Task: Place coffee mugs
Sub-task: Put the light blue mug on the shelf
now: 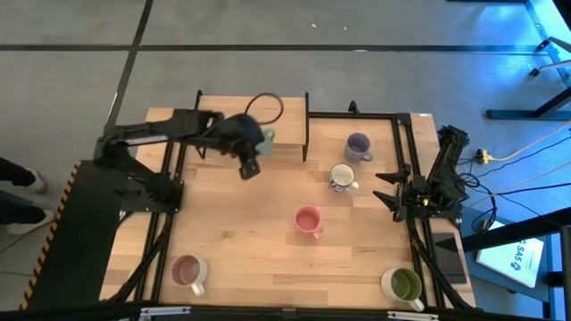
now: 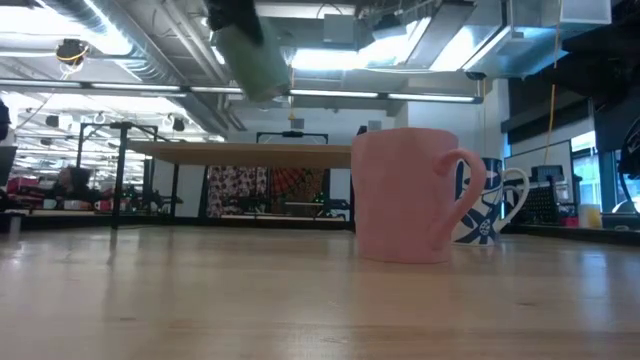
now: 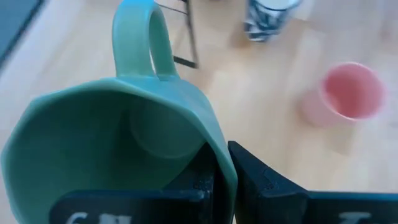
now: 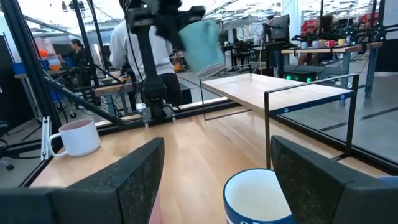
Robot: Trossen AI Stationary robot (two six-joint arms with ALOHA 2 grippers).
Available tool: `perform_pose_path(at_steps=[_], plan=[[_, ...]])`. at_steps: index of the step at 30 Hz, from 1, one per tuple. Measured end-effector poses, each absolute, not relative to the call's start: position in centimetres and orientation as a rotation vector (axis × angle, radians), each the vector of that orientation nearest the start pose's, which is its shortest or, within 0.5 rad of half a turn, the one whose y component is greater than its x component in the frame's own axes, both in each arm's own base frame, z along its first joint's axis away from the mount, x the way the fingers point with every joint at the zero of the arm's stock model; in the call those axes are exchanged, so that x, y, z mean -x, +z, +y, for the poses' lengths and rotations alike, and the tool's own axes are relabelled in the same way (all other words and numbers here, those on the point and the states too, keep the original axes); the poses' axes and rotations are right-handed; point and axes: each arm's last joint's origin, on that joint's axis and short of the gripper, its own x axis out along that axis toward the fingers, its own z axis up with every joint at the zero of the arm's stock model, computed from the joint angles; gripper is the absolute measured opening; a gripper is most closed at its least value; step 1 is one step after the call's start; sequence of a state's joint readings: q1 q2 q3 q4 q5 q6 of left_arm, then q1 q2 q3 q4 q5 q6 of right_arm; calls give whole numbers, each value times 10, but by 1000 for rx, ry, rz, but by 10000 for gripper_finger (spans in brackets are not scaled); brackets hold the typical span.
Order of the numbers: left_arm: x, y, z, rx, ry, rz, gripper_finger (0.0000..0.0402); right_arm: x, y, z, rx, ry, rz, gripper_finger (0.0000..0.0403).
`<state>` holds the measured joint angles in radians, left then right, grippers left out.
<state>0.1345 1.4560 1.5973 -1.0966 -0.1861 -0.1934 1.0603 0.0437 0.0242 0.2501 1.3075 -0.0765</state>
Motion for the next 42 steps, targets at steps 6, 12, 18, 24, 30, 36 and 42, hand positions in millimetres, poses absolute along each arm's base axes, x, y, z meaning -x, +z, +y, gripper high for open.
perform_pose_path(at_steps=[6,12,18,24,30,36,42], plan=[[-307,380,91,71,444,987,18,-61,188,52,-139,-249,-78,282],[-330,374,142,49,451,1016,18,-61,188,52,-139,-249,-78,282],[-343,372,173,43,449,1021,18,-61,187,52,-138,-249,-78,282],[-349,353,188,76,414,1080,18,-61,186,53,-123,-249,-72,282],[-352,342,197,38,416,1136,18,-61,186,53,-123,-250,-71,282],[-353,342,199,25,434,1121,18,-61,186,53,-124,-250,-71,282],[-354,344,197,-20,418,1124,63,-61,186,53,-123,-251,-71,282]])
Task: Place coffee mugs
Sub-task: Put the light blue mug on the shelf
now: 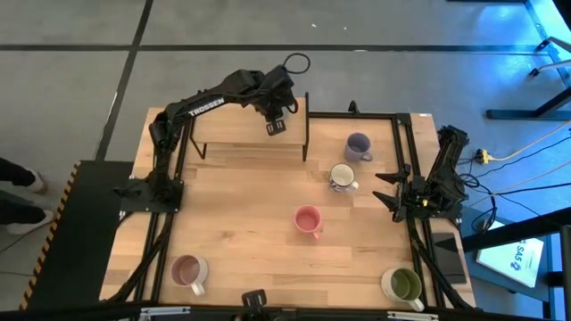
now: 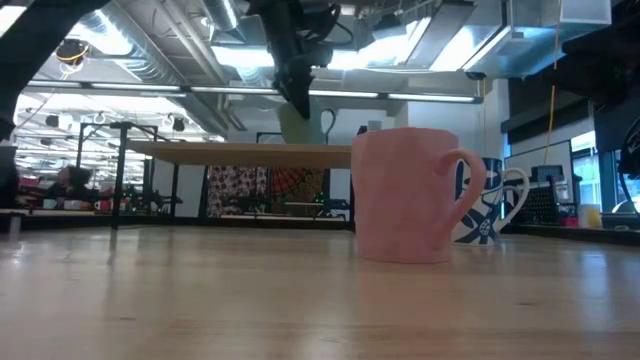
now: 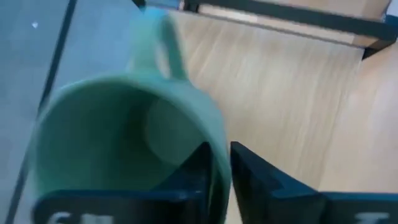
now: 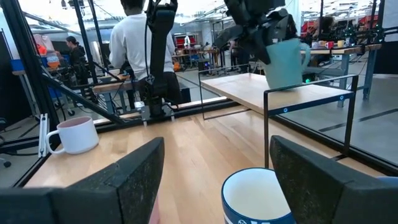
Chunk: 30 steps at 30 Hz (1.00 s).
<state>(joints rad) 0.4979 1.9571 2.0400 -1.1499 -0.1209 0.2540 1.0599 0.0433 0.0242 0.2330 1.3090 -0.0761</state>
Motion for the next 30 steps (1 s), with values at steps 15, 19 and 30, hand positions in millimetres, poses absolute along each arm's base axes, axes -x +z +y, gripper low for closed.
perform_pose_path(at_steps=[15,19,30], plan=[[-368,363,194,-158,391,969,95,-61,186,53,-122,-251,-71,282],[-367,378,194,-173,422,923,95,-62,186,53,-117,-251,-69,282],[-318,466,147,-200,606,791,77,-62,184,53,-93,-251,-59,282]])
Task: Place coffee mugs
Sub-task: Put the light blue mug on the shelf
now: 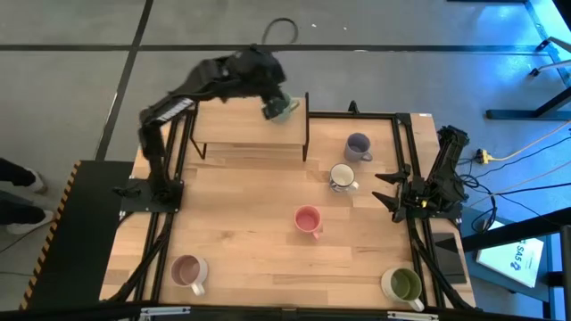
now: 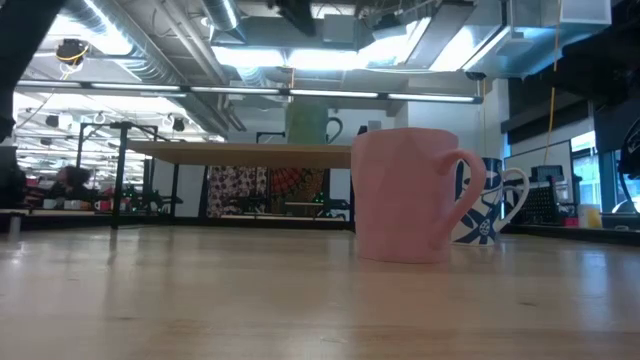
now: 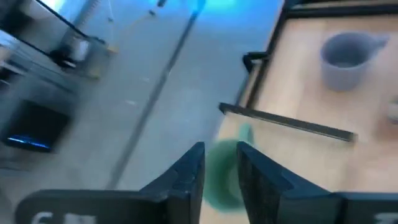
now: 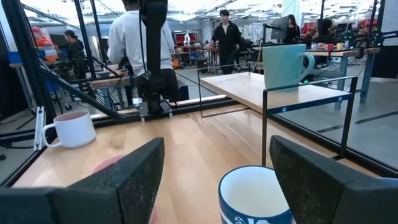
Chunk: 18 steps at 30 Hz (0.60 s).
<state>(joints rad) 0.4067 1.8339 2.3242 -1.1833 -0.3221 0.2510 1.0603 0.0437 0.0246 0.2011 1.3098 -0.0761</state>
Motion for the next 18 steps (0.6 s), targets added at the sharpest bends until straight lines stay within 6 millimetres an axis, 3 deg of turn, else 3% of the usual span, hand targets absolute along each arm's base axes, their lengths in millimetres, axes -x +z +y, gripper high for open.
perform_pose_path(at_steps=[4,7,18], plan=[[-281,470,141,-30,544,833,13,-62,184,53,-90,-251,-58,282],[-267,459,141,17,565,895,4,-62,184,53,-91,-251,-58,282],[-284,361,153,139,515,1008,1,-62,183,53,-83,-259,-54,282]])
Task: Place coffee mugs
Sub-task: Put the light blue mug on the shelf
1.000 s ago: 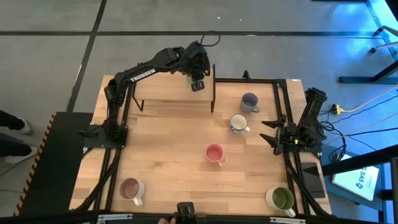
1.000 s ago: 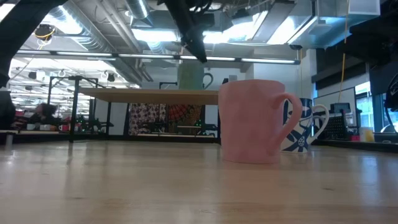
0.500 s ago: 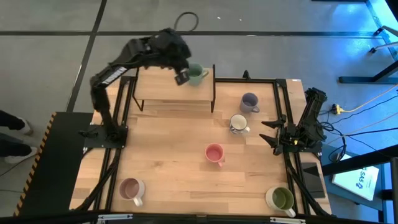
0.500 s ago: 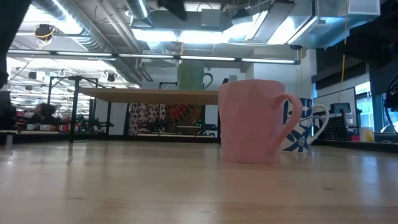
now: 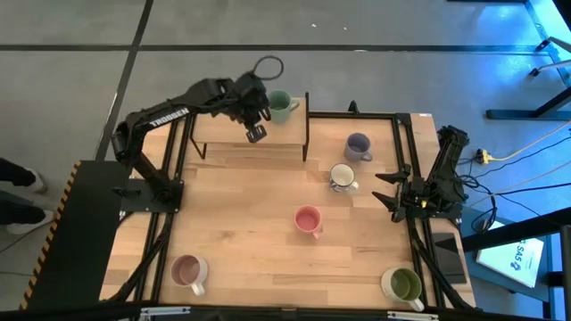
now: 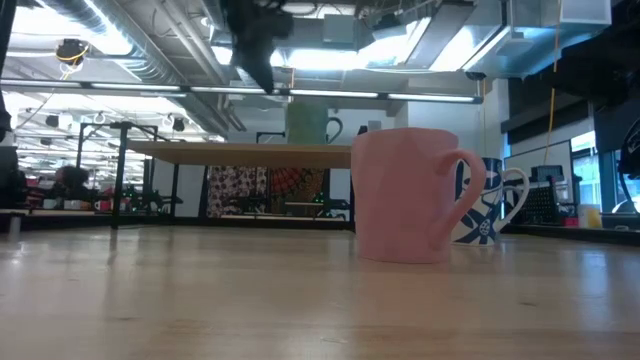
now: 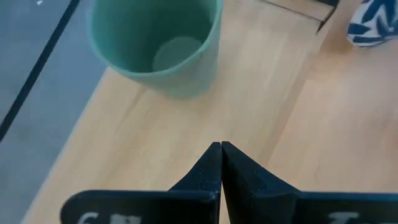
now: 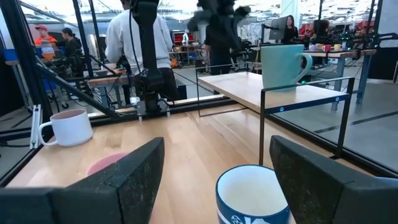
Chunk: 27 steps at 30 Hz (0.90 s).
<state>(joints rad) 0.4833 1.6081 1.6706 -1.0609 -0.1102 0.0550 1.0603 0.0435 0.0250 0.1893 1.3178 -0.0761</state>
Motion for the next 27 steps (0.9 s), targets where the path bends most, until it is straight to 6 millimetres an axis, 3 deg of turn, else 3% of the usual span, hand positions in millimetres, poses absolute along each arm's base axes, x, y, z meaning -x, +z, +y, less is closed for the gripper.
perform_pose_path(at_steps=[6,16,27], plan=[[-294,339,162,129,539,939,0,-62,183,53,-77,-259,-51,282],[-296,346,181,119,579,790,0,-62,183,53,-75,-259,-51,282],[-311,335,193,122,565,747,0,-62,182,53,-75,-259,-50,282]])
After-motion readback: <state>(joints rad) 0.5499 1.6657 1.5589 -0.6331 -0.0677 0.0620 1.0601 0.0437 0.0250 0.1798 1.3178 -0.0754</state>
